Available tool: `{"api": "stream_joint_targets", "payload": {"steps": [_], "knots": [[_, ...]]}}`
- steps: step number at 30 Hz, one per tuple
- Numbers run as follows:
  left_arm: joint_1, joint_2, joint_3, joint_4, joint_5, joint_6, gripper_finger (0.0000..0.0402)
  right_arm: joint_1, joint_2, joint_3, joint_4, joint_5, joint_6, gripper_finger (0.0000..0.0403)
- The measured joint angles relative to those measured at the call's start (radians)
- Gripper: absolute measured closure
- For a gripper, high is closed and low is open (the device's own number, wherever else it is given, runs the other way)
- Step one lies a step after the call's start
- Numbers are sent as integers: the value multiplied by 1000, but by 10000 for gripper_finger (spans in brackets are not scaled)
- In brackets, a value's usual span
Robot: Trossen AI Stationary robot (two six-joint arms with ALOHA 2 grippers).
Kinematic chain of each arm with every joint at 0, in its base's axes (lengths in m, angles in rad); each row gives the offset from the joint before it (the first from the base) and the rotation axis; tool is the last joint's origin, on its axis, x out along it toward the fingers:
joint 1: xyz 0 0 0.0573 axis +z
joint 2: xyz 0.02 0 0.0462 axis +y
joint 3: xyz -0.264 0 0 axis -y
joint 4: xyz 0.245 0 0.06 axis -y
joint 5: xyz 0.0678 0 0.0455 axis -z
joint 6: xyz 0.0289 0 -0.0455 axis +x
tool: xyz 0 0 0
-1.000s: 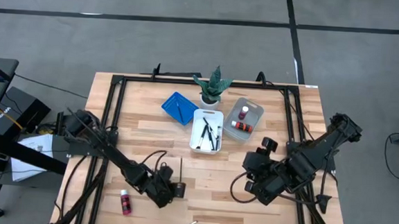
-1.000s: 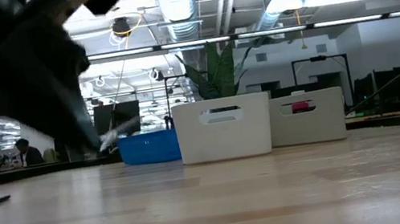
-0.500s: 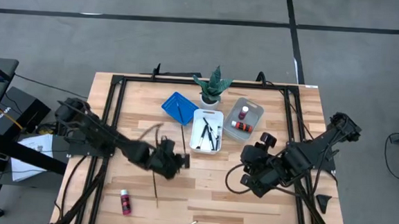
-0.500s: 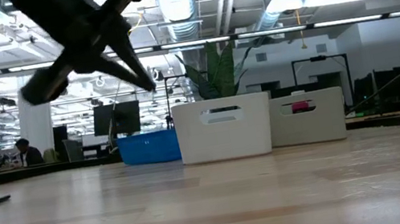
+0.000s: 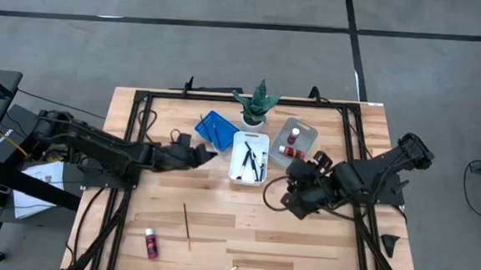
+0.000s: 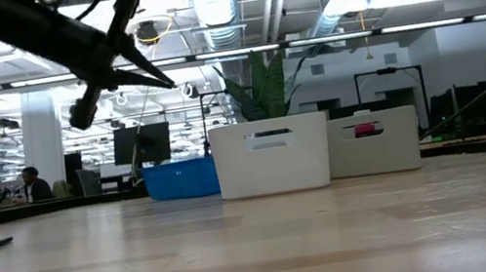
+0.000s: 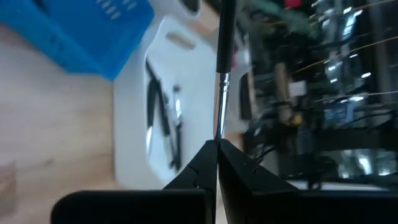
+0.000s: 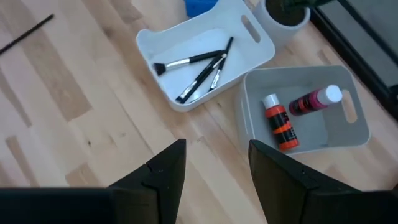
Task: Pick & Place Paint Supplies
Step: Put the small black paint brush into the blue bin
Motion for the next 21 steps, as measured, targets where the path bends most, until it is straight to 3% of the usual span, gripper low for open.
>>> {"api": "stream_joint_targets", "payload": {"steps": [4,10,15,21], "knots": [[65,20,-40,124,60,41,401,-38,0,0,10,-12,33,233],[162,103,-43,175,79,48,401,-94,0,0,61,-30,34,233],[258,202,-43,264,236,123,401,-128,0,0,103,-51,33,233],[361,294,-44,376,346,159,401,-137,0,0,112,-75,46,233]]}}
